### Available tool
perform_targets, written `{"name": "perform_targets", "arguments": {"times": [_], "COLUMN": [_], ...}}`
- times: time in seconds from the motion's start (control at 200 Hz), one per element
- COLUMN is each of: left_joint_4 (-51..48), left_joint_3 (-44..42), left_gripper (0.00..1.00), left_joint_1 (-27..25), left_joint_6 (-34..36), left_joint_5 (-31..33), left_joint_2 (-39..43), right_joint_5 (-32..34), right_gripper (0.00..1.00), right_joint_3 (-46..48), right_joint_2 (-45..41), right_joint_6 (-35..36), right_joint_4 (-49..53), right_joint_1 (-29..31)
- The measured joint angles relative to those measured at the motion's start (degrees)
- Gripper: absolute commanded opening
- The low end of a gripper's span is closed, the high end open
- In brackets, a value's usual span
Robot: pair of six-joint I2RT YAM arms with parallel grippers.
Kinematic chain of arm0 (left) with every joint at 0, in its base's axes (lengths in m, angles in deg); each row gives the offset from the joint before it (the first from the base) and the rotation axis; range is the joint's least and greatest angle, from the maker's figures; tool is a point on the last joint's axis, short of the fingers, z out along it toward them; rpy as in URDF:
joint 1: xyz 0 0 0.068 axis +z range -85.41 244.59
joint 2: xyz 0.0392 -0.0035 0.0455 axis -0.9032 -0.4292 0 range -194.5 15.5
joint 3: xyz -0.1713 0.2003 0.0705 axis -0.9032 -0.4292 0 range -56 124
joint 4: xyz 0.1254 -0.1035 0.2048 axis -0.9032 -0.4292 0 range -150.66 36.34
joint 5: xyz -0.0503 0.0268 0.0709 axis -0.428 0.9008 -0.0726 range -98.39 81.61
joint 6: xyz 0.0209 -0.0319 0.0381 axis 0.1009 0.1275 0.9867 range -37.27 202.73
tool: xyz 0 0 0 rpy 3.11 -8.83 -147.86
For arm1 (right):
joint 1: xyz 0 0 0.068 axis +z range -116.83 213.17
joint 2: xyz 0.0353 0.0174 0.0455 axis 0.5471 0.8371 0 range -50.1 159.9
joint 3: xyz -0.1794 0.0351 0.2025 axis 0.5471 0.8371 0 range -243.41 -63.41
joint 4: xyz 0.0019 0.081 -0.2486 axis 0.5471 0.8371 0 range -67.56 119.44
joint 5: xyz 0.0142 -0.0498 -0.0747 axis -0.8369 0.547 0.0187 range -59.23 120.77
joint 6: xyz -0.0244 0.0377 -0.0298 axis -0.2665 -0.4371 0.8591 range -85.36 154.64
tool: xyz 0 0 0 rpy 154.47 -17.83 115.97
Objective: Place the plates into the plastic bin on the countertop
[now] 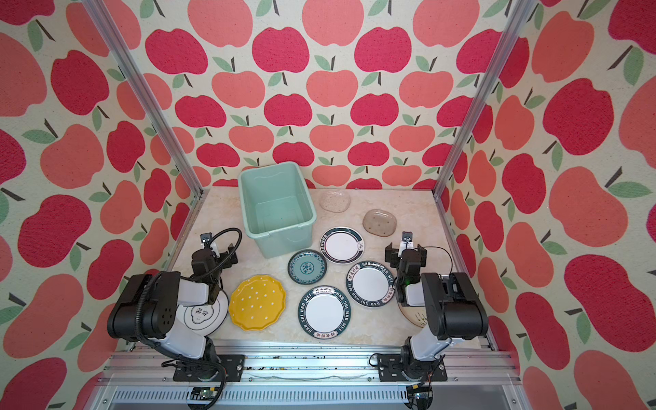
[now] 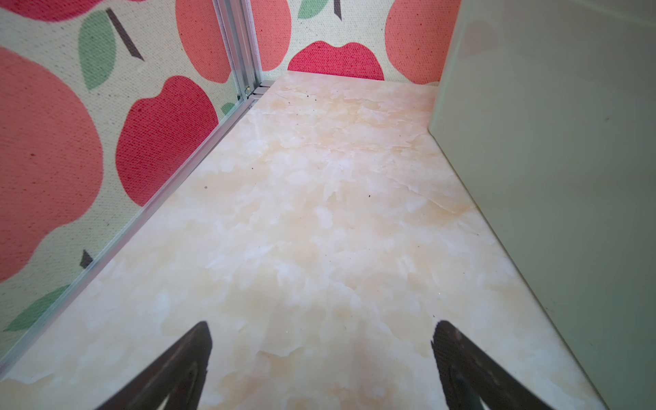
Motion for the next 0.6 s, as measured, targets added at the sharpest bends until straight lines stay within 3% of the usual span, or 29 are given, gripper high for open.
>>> {"name": "perform_targets", "arguments": {"times": [0.6], "left_joint_4": [0.09], "left_joint_3": [0.00], "left_gripper": [0.99], "left_joint_1": [-0.26], "left_joint_6": [-0.02], "left_joint_5": [-0.11], "left_joint_2": [0.13], "right_joint_5": [0.26], "right_gripper": [0.99], "right_joint_3": [0.00], "right_joint_2": [-0.02], "right_joint_6": [0.00], "right_joint_4": [0.04], "right_joint_1": [0.00]}}
